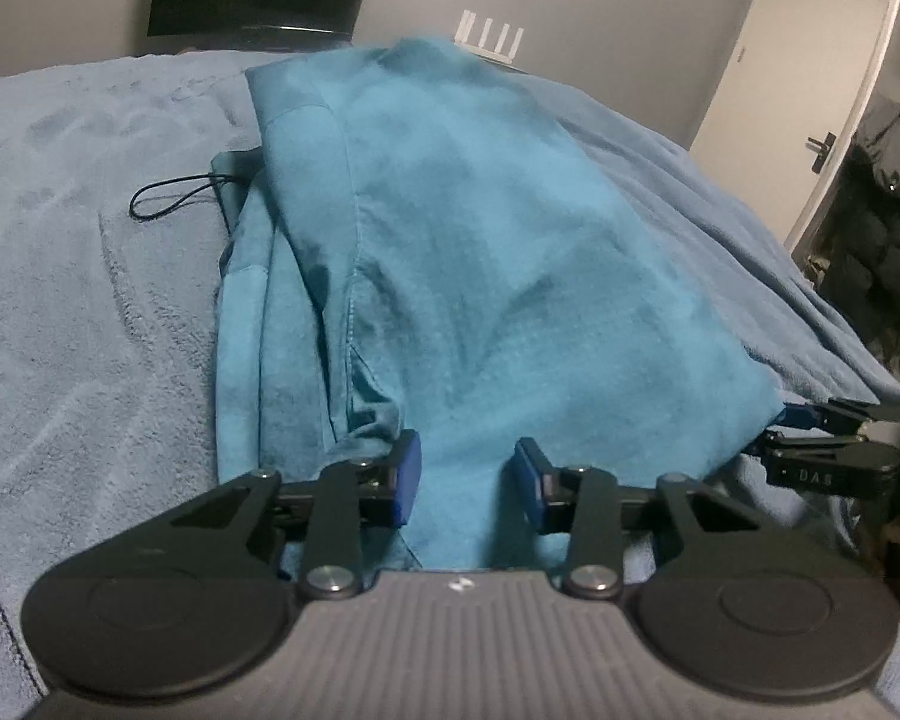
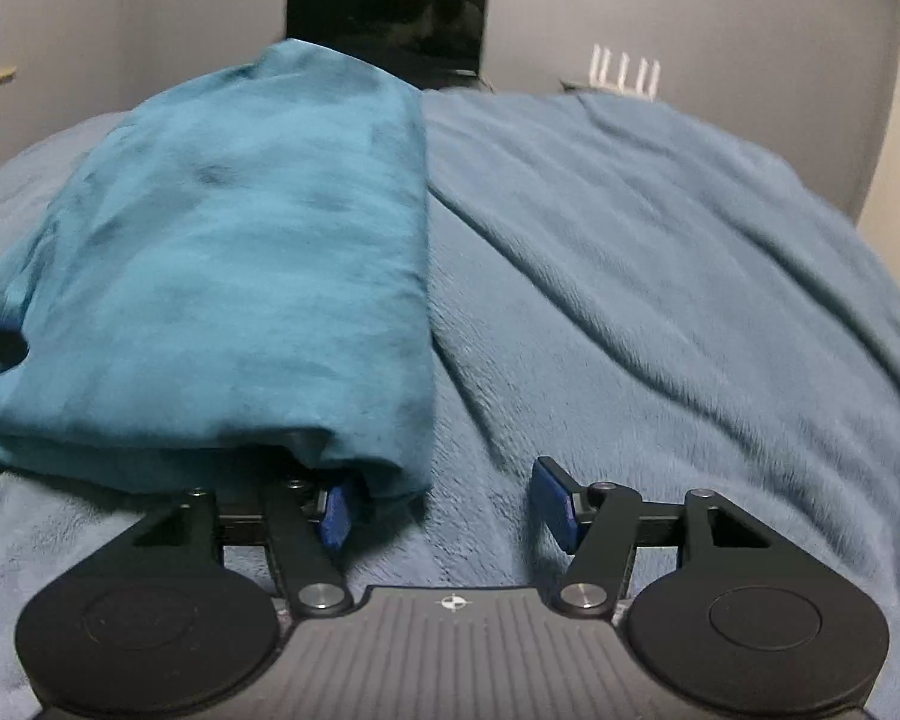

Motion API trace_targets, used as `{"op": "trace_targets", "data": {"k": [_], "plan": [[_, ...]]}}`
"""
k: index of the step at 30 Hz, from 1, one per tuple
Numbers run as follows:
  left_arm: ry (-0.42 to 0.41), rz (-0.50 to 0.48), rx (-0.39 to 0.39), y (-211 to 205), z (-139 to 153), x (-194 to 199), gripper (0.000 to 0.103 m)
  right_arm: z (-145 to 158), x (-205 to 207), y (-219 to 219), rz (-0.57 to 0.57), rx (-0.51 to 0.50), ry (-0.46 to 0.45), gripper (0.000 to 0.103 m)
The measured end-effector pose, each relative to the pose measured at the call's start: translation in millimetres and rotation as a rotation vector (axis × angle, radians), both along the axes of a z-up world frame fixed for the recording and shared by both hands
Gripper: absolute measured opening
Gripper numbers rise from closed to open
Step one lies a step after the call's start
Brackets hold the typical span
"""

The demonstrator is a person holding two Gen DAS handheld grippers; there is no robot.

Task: Fold large clothes
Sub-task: 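Release the jacket with both grippers and smooth the folded bundle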

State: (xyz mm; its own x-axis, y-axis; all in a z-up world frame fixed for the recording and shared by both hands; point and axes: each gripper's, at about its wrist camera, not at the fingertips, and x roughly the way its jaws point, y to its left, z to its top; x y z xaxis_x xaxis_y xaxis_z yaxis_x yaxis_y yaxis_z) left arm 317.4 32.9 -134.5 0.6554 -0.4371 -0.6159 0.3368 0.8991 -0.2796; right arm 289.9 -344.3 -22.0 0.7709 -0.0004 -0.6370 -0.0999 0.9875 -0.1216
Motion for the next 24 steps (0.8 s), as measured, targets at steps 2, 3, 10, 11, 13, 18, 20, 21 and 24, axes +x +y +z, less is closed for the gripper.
{"op": "trace_targets", "data": {"k": [2,3,10,11,13,18,20,21,24], "plan": [[0.0,0.0,0.004,0.6,-0.4,0.9,0.036,-2.4,0.3,-0.2,-0.003,0.009,0.008,0.064],[0.001,0.002,0.007,0.6,-0.4,0.9,0.036,-2.1,-0.5,-0.4,-0.006,0.017,0.017,0.064],[0.021,0.002,-0.014,1.8,3.1,0.5,0.036,44.0,-40.5,-18.5,0.106,0.125,0.029,0.062],[0.022,0.002,-0.013,1.2,2.9,1.0,0.036,51.7,-47.5,-18.7,0.121,0.131,-0.009,0.062],[0.021,0.001,-0.01,0.9,2.8,0.9,0.036,61.5,-56.1,-16.2,0.155,0.157,-0.086,0.058],[0.032,0.0,-0.021,3.5,2.8,1.7,0.036,57.4,-42.5,11.8,0.243,0.12,-0.163,0.021],[0.04,-0.003,-0.026,4.0,2.1,2.6,0.036,44.1,-28.8,23.1,0.262,0.065,-0.121,0.019],[0.046,-0.009,-0.033,4.2,1.3,3.4,0.036,32.6,-25.6,25.9,0.262,0.02,-0.1,0.018],[0.043,-0.017,-0.02,1.6,-0.7,4.1,0.036,12.6,-20.7,30.4,0.262,-0.061,-0.079,0.019]]}}
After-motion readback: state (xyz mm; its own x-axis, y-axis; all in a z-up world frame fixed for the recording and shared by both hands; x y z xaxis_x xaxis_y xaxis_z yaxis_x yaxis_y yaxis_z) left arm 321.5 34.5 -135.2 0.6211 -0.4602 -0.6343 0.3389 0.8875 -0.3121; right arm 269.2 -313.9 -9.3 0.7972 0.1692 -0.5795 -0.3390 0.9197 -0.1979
